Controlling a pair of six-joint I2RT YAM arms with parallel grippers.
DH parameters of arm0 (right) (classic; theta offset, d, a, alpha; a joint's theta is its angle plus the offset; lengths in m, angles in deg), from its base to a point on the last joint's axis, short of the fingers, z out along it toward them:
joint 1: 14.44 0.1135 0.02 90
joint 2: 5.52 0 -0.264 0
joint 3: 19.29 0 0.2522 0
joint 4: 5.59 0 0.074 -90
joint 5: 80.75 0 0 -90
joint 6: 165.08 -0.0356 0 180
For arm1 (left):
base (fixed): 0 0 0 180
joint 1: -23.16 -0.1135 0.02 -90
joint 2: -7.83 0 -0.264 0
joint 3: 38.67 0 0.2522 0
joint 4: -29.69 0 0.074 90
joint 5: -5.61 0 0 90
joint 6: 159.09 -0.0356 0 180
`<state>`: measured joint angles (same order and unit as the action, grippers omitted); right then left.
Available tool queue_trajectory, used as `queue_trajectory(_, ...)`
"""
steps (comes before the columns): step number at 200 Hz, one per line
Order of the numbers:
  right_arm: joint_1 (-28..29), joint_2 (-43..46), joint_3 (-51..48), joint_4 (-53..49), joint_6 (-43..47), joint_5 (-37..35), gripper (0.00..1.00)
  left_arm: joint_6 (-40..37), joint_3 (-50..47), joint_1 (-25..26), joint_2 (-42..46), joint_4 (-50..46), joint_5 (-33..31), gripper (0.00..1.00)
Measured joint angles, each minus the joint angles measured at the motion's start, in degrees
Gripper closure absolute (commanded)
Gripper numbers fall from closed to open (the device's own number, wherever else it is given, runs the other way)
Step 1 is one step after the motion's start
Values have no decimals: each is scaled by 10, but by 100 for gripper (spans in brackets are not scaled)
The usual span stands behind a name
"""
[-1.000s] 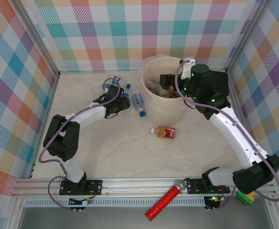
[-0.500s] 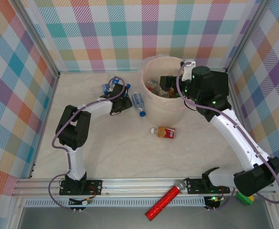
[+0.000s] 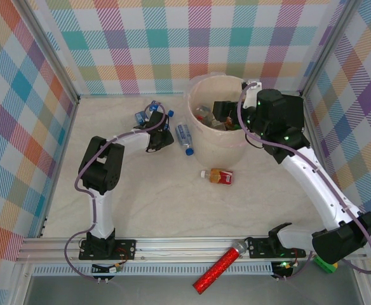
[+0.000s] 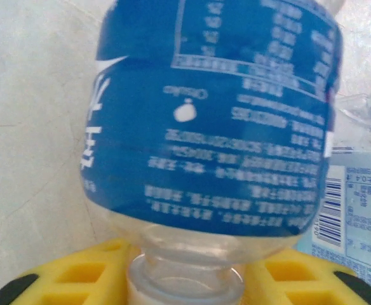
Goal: Put the plastic bottles in the bin
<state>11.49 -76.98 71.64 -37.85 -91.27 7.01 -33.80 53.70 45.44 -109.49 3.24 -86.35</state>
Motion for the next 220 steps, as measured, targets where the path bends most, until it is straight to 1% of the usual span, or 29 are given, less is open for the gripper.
queue_trajectory(14,0,1,-3,0,-2,1,1,-1,-1,0,0,5,5,63)
queue_trajectory(24,0,2,-4,0,-5,3,1,-1,-3,0,1,10,7,70)
queue_trajectory(32,0,2,-5,0,-6,5,1,-1,-9,0,5,12,10,72)
queue_trajectory(64,0,4,-6,0,-12,19,1,-1,-48,0,47,14,19,73)
queue_trajectory(113,0,4,-6,1,-23,47,1,-10,-91,4,163,16,24,73)
queue_trajectory(135,0,3,-6,3,-27,65,1,-32,-105,10,221,19,24,73)
queue_trajectory(161,0,-5,-1,9,-32,97,1,-67,-120,31,282,24,23,73)
queue_trajectory(201,4,-55,70,-8,-44,130,1,-137,-143,69,363,42,26,73)
queue_trajectory(220,5,-64,78,-5,-49,155,1,-169,-145,84,391,48,31,73)
